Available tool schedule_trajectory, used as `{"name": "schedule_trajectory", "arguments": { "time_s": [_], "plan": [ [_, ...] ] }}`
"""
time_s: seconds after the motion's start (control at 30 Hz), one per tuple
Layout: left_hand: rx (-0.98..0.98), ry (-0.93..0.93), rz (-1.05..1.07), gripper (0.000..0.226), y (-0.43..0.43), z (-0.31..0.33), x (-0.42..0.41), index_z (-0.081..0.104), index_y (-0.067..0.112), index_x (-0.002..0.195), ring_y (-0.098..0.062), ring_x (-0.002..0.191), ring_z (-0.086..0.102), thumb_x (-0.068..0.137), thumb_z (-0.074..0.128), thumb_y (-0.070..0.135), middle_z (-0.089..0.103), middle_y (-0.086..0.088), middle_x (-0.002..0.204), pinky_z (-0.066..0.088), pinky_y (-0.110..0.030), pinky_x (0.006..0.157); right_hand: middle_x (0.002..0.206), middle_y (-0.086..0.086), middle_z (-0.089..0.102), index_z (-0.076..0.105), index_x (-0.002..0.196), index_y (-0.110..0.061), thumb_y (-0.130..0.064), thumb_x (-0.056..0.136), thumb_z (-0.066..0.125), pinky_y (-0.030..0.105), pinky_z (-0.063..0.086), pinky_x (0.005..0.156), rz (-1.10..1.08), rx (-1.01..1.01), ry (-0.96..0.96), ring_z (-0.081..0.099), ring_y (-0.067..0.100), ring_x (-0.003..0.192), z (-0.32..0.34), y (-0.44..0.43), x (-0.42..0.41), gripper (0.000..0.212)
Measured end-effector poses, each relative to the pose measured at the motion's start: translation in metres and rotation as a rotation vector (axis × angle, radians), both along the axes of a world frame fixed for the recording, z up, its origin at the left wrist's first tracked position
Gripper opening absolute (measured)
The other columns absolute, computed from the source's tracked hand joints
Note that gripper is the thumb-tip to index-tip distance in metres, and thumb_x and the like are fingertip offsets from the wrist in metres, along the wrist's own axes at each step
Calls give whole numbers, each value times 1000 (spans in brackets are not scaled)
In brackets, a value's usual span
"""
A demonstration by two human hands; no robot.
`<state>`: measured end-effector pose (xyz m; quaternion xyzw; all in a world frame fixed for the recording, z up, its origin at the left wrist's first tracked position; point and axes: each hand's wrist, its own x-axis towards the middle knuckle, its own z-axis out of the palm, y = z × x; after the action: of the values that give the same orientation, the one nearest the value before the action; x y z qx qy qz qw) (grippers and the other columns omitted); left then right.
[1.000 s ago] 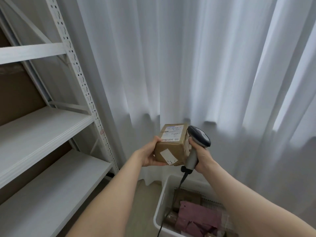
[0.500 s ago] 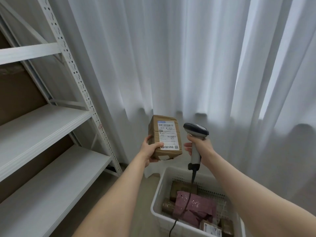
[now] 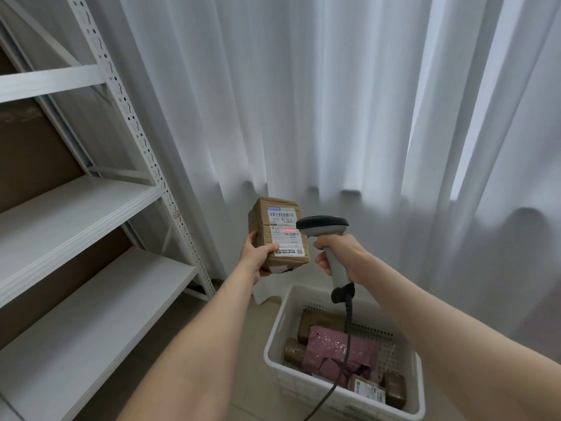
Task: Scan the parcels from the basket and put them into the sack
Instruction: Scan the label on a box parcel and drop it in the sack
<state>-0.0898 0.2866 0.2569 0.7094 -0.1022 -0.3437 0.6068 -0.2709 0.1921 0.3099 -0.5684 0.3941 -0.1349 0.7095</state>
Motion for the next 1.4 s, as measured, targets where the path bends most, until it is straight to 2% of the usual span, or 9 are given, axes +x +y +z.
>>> {"name": "schedule_trajectory", "arguments": {
  "time_s": [0.17, 0.53, 0.67, 0.8, 0.9, 0.97, 1.1, 1.23, 1.4],
  "plan": [
    [-3, -16, 18, 77, -3, 3, -8, 31, 32, 143, -19, 82, 61, 81, 71, 10, 59, -2, 114, 49, -34, 57, 60, 11, 61, 60, 102, -3, -9, 86, 58, 24, 47, 45, 13, 5, 25, 54, 16, 43, 1, 0, -5, 17],
    [6, -50, 71, 78, 9, 13, -15, 31, 32, 143, -21, 86, 60, 80, 71, 10, 58, -6, 125, 51, -40, 66, 59, 11, 58, 57, 104, -3, -7, 85, 57, 25, 46, 46, 39, 15, -11, 52, 17, 44, 12, 0, -13, 19],
    [21, 9, 64, 69, 26, 19, -16, 36, 28, 140, -23, 88, 60, 82, 71, 19, 62, -3, 108, 52, -41, 67, 70, 16, 63, 56, 107, -2, -8, 88, 62, 27, 47, 48, -6, 68, -61, 54, 18, 48, 11, 9, -6, 21],
    [112, 63, 83, 42, 58, 24, -9, 59, 20, 112, -25, 88, 58, 80, 67, 45, 65, -5, 95, 47, -46, 92, 89, 14, 65, 59, 111, -5, -11, 87, 69, 33, 54, 64, -87, 132, -123, 63, 23, 70, 4, 22, 10, 27],
    [85, 159, 80, 38, 96, 26, -4, 63, 20, 92, -27, 90, 59, 80, 60, 56, 64, -10, 94, 53, -42, 79, 104, 14, 62, 56, 121, -7, -15, 85, 73, 38, 56, 73, -103, 144, -135, 64, 30, 96, -1, 46, 28, 40],
    [41, 244, 106, 42, 126, 23, 6, 64, 19, 94, -32, 94, 61, 84, 54, 59, 65, -14, 100, 56, -48, 74, 110, 15, 62, 54, 124, -7, -16, 85, 74, 41, 56, 74, -79, 166, -154, 62, 33, 104, -4, 71, 43, 44],
    [-9, 356, 129, 47, 199, 8, 28, 66, 20, 108, -37, 106, 61, 86, 52, 58, 66, -16, 112, 47, -63, 89, 113, 21, 67, 58, 116, -4, -22, 81, 78, 52, 54, 92, 22, 181, -138, 66, 38, 103, -12, 142, 76, 43],
    [3, 344, 159, 34, 289, -4, 49, 66, 21, 97, -34, 105, 62, 77, 66, 48, 66, -14, 104, 44, -56, 98, 113, 19, 69, 61, 108, -4, -24, 82, 77, 54, 51, 96, 72, 206, -110, 66, 37, 104, -25, 223, 109, 37],
    [80, 254, 223, 26, 414, -18, 66, 73, 22, 84, -28, 88, 65, 73, 73, 46, 74, -9, 80, 50, -51, 92, 113, 21, 69, 58, 124, -1, -25, 83, 77, 55, 51, 94, 143, 273, -94, 67, 39, 104, -55, 328, 147, 51]
  ]
}}
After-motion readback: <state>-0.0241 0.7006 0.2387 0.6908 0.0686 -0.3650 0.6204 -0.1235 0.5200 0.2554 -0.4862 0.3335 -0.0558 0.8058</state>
